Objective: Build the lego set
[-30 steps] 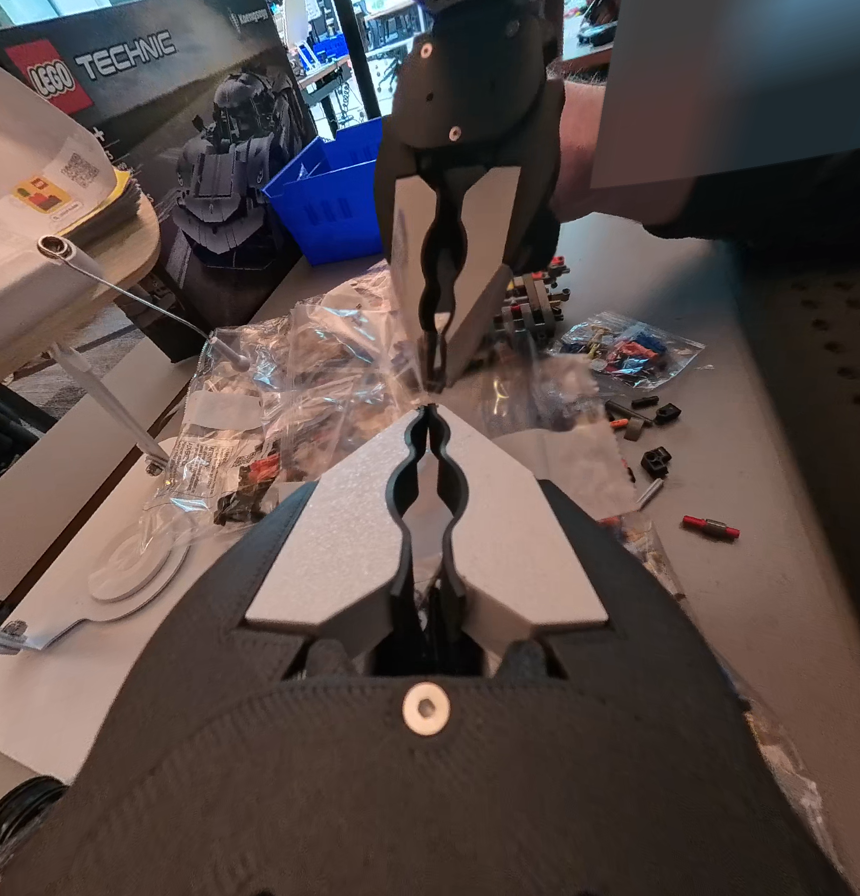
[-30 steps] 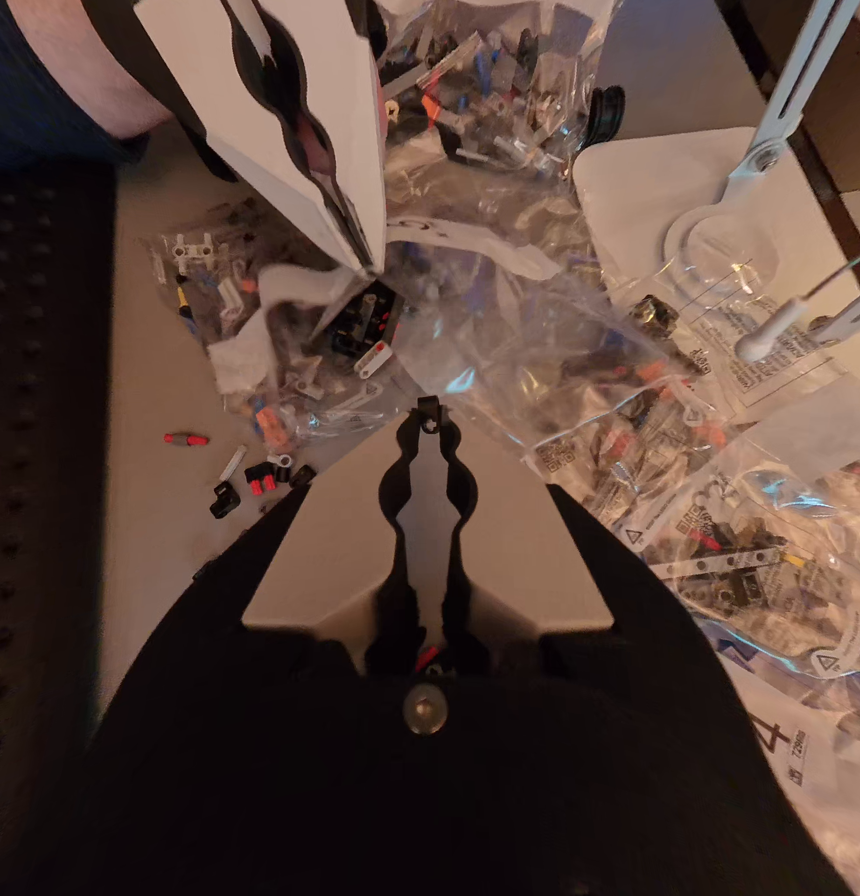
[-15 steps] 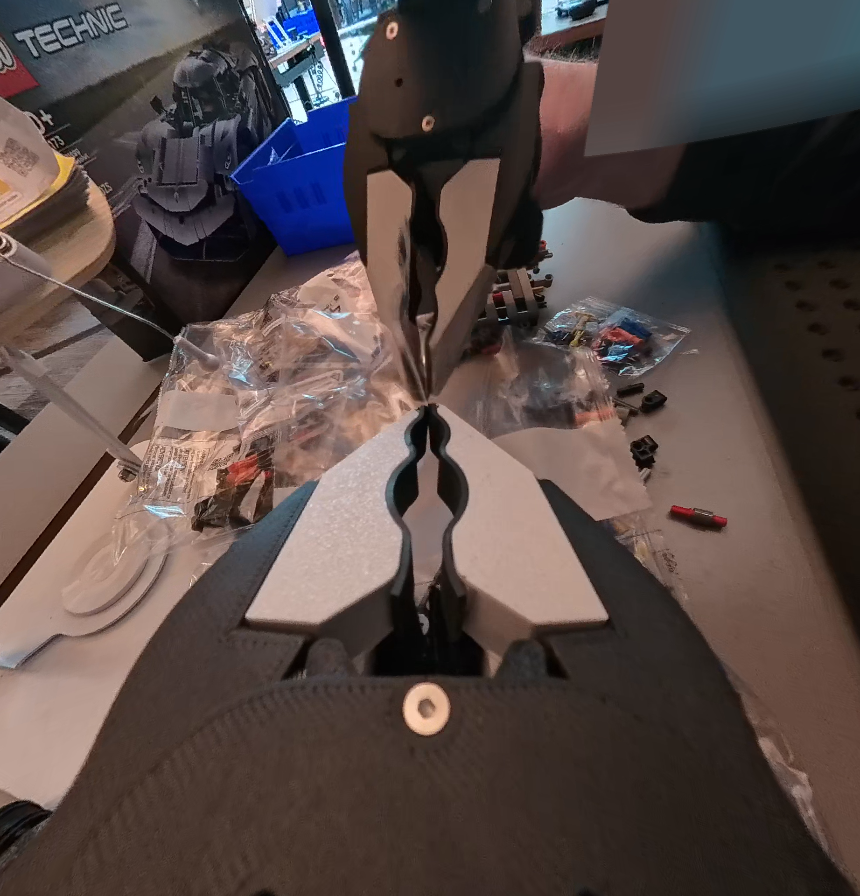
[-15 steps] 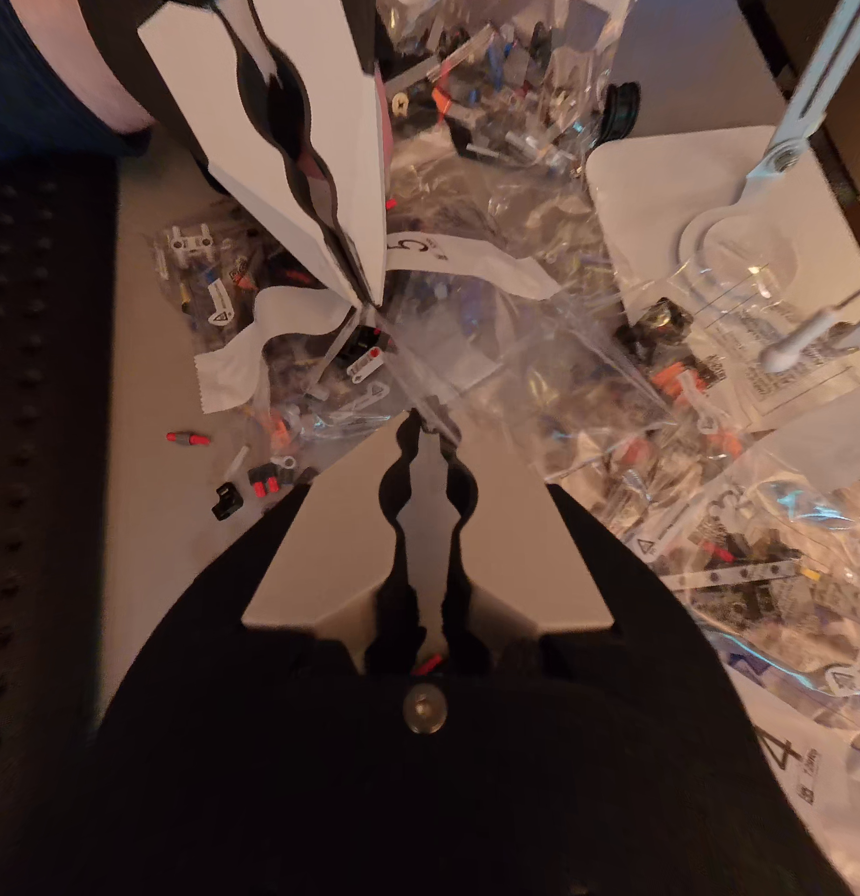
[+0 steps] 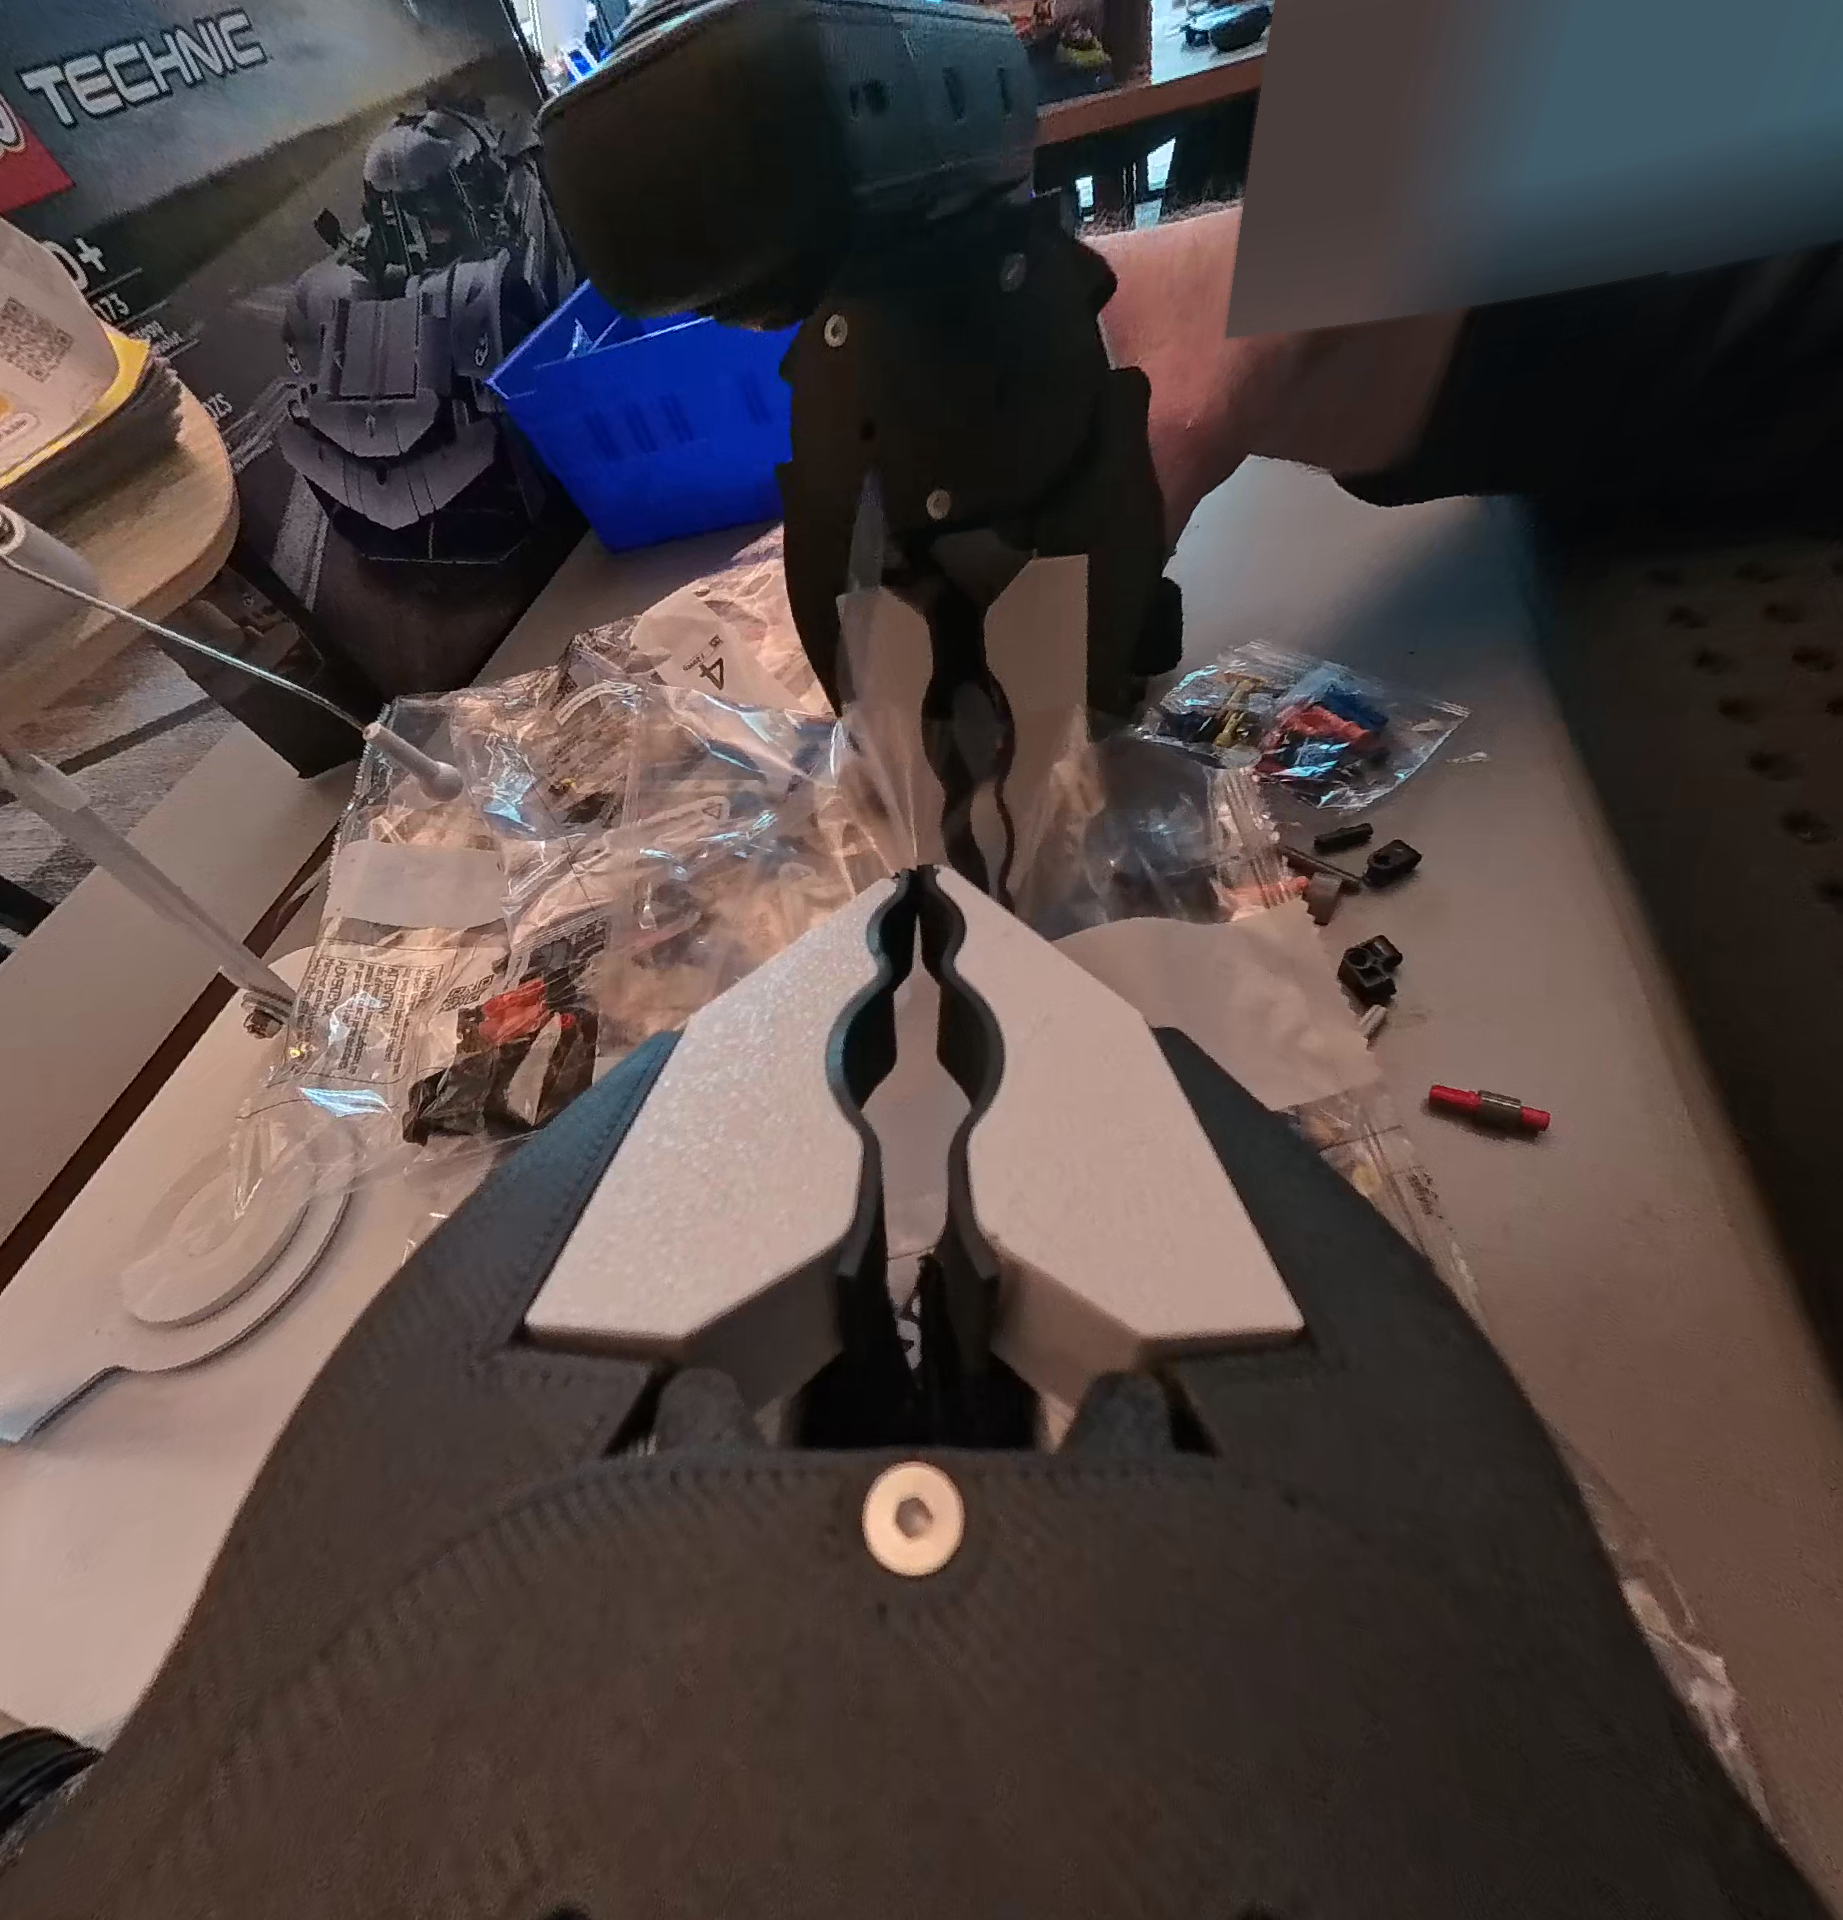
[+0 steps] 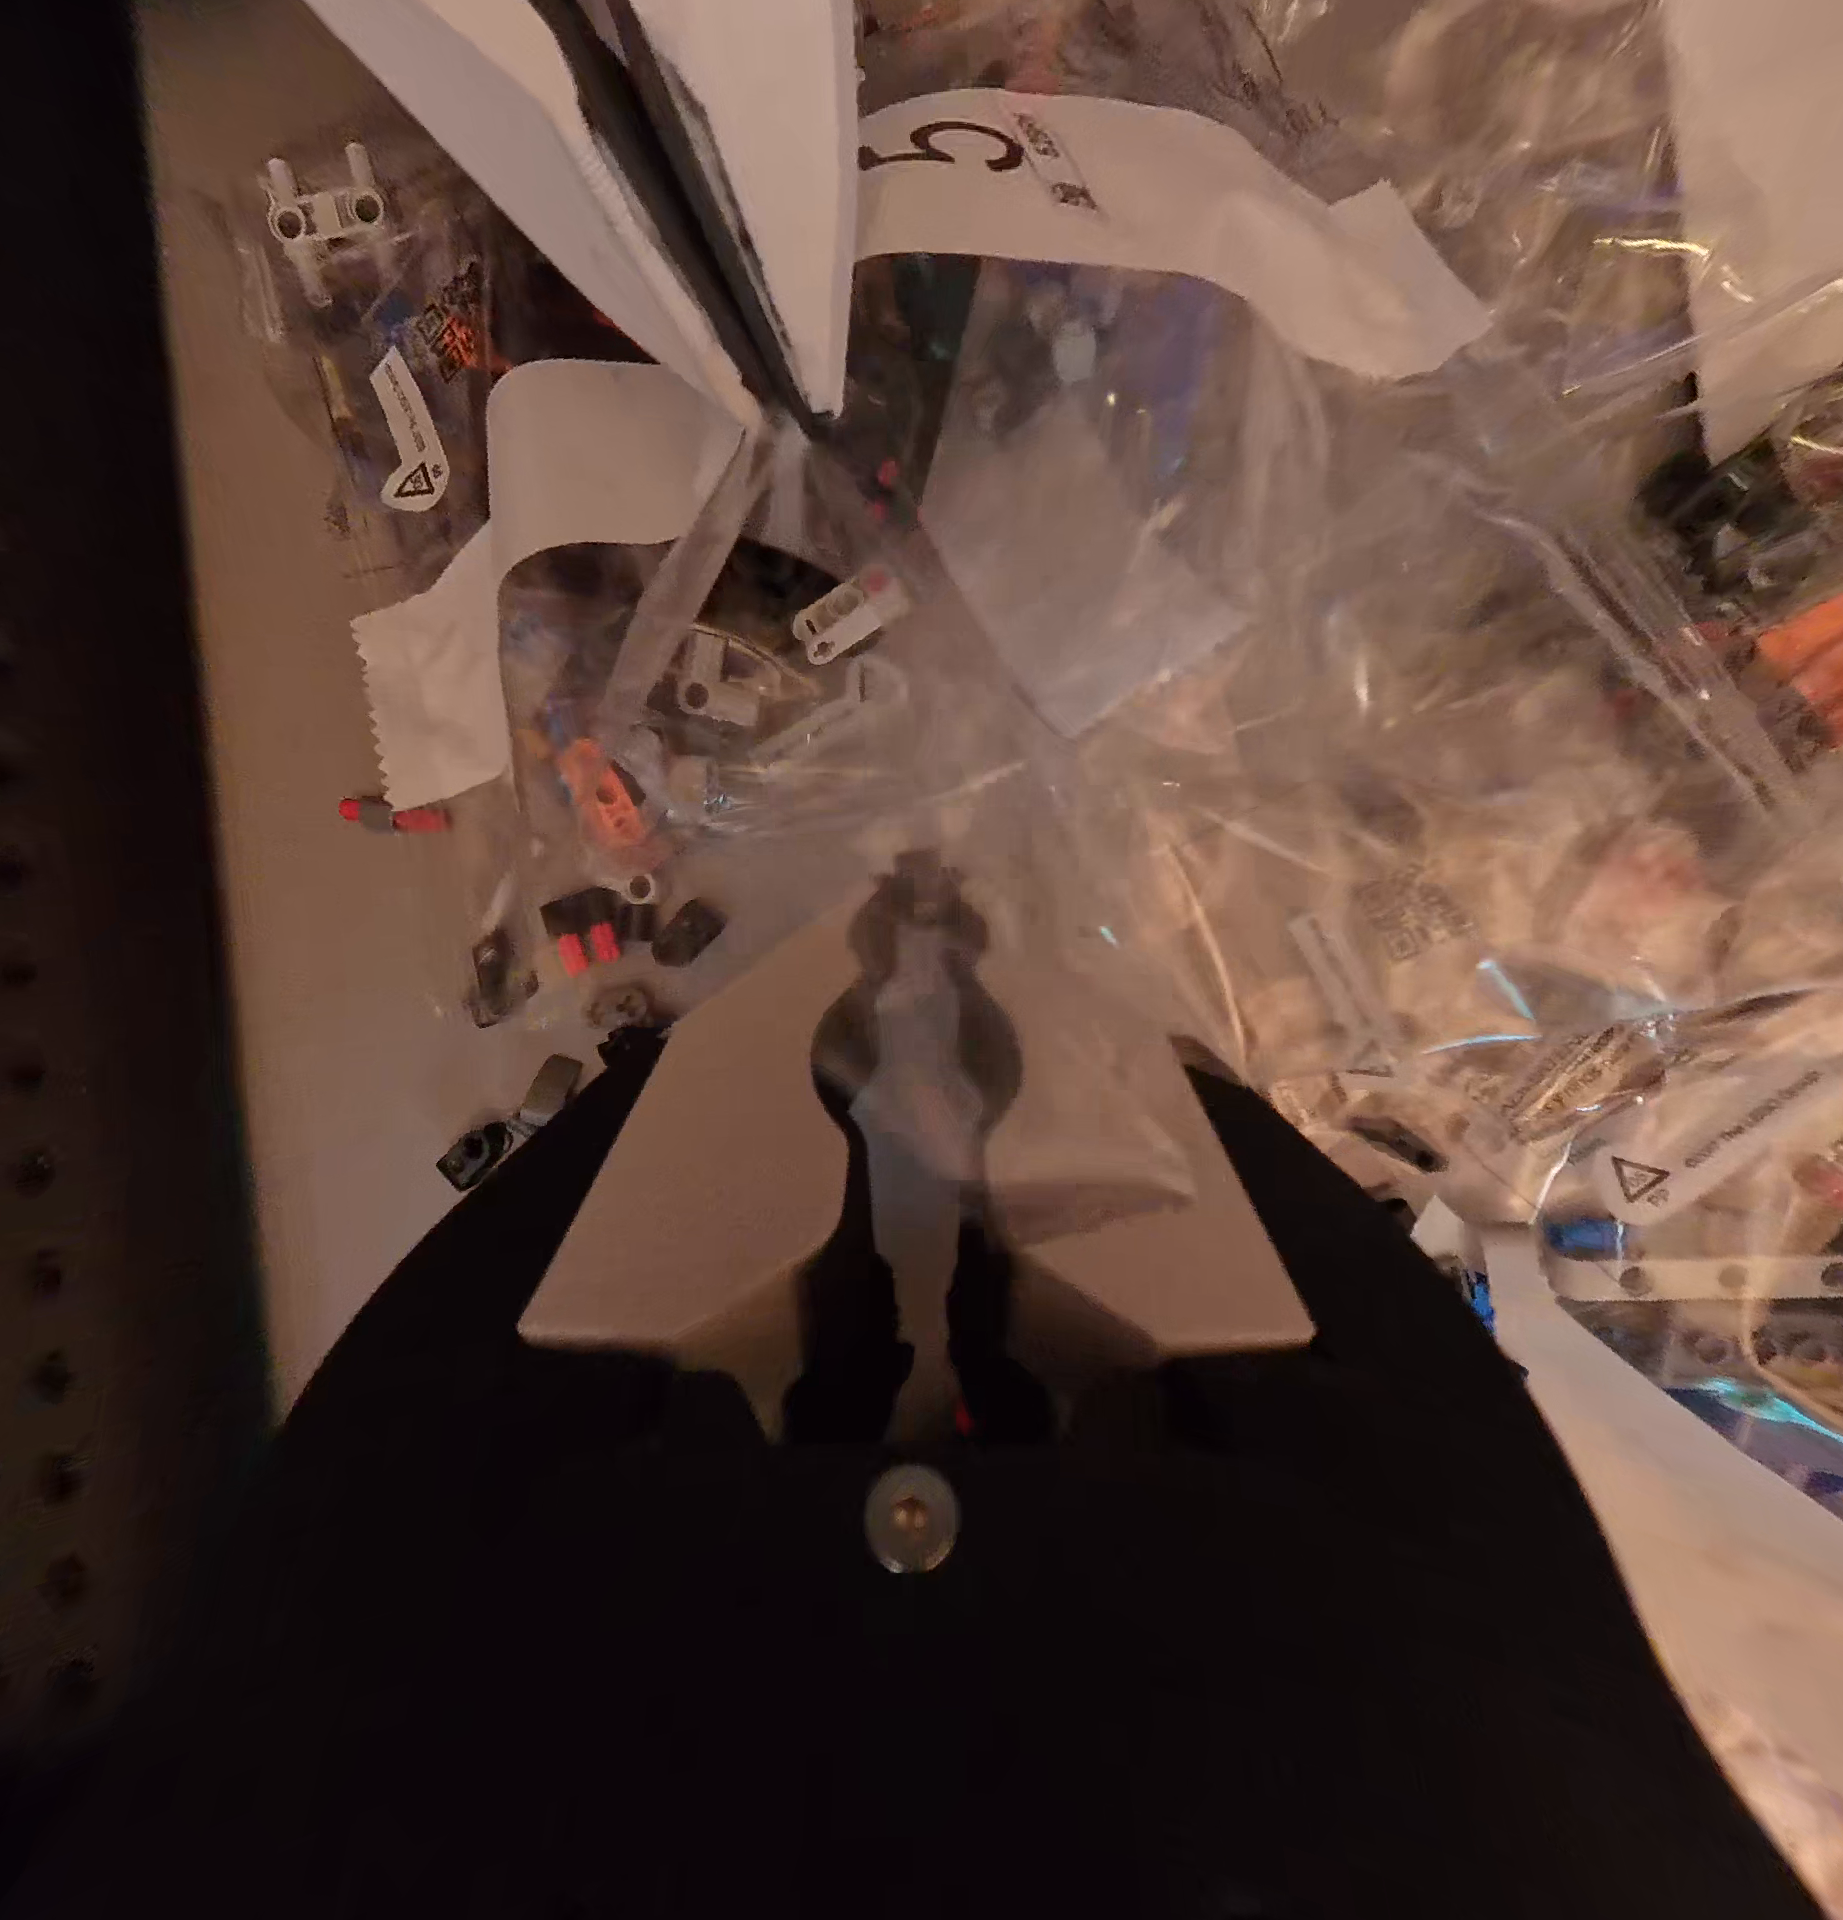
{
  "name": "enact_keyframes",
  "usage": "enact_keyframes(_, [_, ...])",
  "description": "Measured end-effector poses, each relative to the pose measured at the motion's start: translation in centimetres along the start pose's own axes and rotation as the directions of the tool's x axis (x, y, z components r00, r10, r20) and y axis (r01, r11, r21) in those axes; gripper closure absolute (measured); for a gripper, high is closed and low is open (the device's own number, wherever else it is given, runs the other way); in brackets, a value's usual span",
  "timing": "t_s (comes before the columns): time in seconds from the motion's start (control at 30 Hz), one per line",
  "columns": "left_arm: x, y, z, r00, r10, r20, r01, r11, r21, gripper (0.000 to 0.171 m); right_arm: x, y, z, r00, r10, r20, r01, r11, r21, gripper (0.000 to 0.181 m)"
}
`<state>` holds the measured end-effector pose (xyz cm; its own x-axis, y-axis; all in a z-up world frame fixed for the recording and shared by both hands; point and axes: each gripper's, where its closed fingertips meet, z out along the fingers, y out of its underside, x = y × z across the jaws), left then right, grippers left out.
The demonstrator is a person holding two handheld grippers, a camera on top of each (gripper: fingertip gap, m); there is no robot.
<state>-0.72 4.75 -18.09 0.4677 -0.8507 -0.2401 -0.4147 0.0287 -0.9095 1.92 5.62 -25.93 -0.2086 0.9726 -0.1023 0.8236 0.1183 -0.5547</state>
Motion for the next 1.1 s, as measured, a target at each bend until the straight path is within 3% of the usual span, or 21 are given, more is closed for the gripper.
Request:
enact_keyframes(0.2, [0.0, -0.1, -0.1, 1.0, 0.0, 0.0, 0.0, 1.0, 0.003, 0.171, 0.8, -0.8, -0.3, 0.999, 0.028, -0.033, -0.027, 0.998, 0.048, 0.176])
enact_keyframes(0.37, [-0.1, 0.0, -0.1, 1.0, -0.003, 0.001, 0.003, 1.0, 0.005, 0.171, 1.8, -2.6, -0.8, 0.992, 0.118, -0.038, -0.11, 0.98, 0.167, 0.173])
enact_keyframes(0.8, [-0.4, -0.1, -0.4, 1.0, -0.012, 0.008, 0.012, 1.0, 0.017, 0.171, 3.0, -1.9, -3.2, 0.987, 0.137, -0.083, -0.119, 0.973, 0.196, 0.169])
enact_keyframes(1.1, [-1.8, -2.5, -2.4, 0.995, -0.089, 0.034, 0.082, 0.982, 0.169, 0.171, 3.3, -1.4, -3.4, 0.984, 0.156, -0.086, -0.137, 0.972, 0.191, 0.163])
